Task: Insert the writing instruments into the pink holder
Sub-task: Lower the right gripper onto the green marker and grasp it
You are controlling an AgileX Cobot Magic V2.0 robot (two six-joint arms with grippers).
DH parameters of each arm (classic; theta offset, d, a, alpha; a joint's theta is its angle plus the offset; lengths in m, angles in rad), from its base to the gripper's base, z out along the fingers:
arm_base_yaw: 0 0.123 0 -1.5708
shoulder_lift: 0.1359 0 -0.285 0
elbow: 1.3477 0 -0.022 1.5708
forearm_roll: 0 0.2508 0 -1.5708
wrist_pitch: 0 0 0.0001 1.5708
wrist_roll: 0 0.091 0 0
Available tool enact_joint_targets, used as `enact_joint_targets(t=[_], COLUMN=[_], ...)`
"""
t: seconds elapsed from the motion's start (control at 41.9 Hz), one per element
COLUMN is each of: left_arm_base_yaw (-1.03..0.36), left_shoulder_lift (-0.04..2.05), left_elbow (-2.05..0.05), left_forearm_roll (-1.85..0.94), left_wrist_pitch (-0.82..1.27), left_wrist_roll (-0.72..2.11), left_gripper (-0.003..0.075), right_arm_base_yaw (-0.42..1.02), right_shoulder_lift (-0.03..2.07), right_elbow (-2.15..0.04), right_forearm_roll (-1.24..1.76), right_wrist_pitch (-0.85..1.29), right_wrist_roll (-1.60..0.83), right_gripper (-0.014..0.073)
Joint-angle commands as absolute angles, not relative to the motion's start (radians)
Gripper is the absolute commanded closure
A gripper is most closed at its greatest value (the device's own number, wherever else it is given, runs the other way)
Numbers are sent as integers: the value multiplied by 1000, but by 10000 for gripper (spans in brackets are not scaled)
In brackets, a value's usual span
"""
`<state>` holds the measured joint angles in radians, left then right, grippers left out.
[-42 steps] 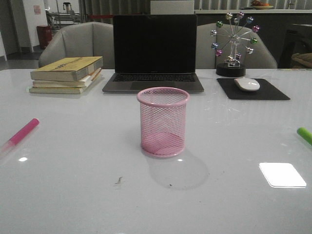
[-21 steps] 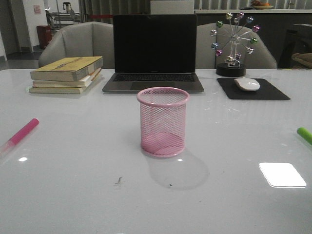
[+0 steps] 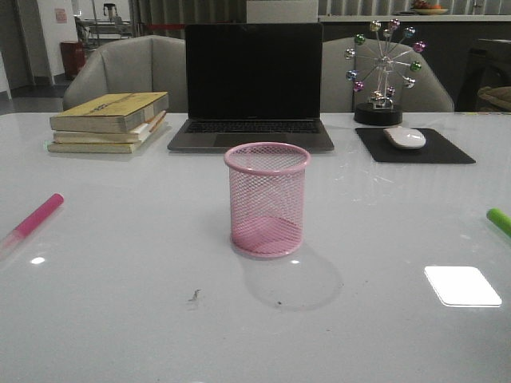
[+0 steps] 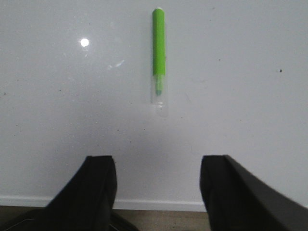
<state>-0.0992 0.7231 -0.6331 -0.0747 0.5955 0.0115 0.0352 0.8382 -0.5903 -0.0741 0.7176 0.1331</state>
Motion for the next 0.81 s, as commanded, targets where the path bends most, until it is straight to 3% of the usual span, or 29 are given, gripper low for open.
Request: enact_joint_targets(t=[0.0, 0.358, 0.787], left_arm_base_yaw=[-168, -463, -498], left_shoulder_lift=[724, 724, 724], left_elbow=[-664, -664, -664], left_forearm_roll=[-127, -123, -132], left_wrist_pitch=[515, 495, 495], left_wrist_roll=[67, 77, 77], left_gripper=[140, 241, 311], right_arm_base_yaw=[15, -12, -14], right_shoulder_lift=[924, 1325, 1759], right_elbow=[-668, -895, -1220], right_forearm_roll=[-85, -84, -12], right_wrist_pitch=[638, 617, 721], right_wrist_roll=[142, 142, 17], right_gripper=[76, 76, 76])
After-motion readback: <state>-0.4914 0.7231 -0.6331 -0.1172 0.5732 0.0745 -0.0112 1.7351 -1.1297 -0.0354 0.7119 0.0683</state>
